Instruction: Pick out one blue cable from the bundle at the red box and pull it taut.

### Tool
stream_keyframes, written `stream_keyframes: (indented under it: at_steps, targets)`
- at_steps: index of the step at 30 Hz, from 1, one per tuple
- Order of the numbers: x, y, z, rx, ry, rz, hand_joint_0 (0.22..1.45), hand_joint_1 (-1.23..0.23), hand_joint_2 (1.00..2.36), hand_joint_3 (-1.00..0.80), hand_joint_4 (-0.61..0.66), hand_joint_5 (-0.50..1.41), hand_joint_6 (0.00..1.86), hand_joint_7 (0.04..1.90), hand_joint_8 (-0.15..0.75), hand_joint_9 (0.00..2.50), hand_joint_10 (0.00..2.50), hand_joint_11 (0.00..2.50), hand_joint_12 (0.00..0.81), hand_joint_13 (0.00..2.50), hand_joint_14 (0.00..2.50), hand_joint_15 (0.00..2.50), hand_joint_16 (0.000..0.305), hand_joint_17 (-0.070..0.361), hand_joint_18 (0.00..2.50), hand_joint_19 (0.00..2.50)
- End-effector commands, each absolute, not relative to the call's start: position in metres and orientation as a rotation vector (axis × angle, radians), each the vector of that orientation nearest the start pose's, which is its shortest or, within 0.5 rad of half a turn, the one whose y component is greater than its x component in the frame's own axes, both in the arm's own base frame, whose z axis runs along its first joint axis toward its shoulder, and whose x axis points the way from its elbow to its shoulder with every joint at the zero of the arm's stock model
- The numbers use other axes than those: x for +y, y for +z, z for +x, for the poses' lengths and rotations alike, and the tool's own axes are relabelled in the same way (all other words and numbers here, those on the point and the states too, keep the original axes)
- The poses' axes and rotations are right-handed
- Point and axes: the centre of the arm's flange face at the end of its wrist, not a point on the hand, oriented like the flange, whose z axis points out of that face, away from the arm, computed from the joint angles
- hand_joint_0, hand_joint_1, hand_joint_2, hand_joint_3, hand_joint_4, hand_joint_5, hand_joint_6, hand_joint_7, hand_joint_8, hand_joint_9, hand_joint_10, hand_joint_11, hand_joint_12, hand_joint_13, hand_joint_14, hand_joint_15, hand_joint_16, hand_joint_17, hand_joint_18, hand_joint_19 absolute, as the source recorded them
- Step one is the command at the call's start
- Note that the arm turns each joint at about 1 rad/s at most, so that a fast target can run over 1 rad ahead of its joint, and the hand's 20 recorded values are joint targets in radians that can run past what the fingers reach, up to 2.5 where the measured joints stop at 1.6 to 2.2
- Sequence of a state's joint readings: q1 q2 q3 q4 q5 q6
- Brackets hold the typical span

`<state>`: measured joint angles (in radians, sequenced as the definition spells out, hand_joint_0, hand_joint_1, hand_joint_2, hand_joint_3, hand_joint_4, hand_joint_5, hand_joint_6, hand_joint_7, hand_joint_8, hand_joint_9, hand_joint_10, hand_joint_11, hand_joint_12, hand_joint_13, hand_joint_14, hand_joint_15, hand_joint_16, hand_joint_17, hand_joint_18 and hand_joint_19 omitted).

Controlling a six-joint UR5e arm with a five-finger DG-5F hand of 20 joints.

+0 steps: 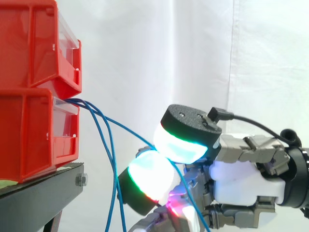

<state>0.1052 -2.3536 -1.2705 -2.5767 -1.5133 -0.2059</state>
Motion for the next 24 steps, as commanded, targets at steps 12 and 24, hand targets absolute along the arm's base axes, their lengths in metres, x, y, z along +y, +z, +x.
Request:
stream_keyframes:
  at_steps: [12,24]
  targets:
    - [-0.063,0.201,0.752,1.345,1.222,1.041,0.67,-0.78,1.02,-0.1,-0.22,-0.14,0.94,0.93,0.33,1.2,0.03,0.7,0.199,0.95,0.01,0.41,0.021,0.046,0.73,0.51]
    - [-0.066,0.194,0.746,1.296,1.338,1.267,0.67,-0.77,1.02,-0.13,-0.21,-0.14,0.94,0.93,0.379,1.17,0.02,0.54,0.2,0.86,0.01,0.27,0.02,0.045,0.69,0.42]
